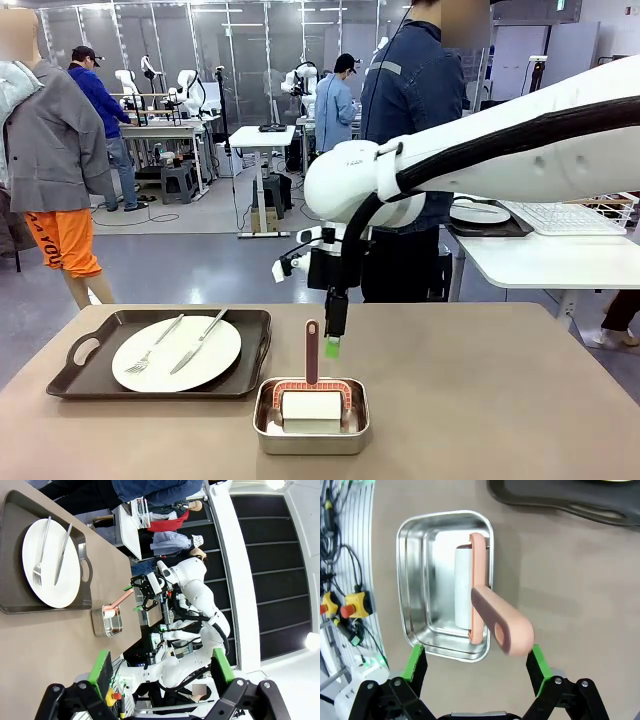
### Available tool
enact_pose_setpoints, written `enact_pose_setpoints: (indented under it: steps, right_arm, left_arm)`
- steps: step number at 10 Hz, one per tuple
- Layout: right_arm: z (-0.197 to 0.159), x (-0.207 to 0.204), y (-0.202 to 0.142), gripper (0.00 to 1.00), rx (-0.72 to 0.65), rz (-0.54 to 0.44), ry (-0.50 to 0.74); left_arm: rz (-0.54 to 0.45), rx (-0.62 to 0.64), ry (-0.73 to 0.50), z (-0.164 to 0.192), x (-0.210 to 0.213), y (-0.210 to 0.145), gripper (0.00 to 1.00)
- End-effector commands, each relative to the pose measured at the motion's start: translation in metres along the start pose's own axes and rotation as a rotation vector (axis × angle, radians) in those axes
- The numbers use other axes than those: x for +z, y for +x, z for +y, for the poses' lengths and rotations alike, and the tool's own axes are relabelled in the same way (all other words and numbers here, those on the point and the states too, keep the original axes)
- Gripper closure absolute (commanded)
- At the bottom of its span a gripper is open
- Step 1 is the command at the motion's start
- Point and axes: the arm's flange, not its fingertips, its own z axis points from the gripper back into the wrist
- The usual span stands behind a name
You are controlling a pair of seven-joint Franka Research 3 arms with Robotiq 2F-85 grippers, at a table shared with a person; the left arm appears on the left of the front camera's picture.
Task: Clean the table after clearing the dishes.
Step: When the left (or right) Handle tray is removed, use the left hand (or right hand) to clean the left (or right) side of the table with the Lint Roller.
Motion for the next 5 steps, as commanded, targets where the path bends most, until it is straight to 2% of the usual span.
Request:
enact_pose_setpoints:
  steps: [1,5]
  right_arm:
    - [-0.004,0.003,0.027,0.00,0.003,0.074,0.015]
    - [-0.008,-0.007,0.046,0.00,0.015,0.139,0.047]
  left_arm:
    - [0.007,-0.001,-0.007,-0.002,0.002,-0.003,0.00]
    - [0.007,-0.001,-0.007,-0.002,0.002,-0.003,0.00]
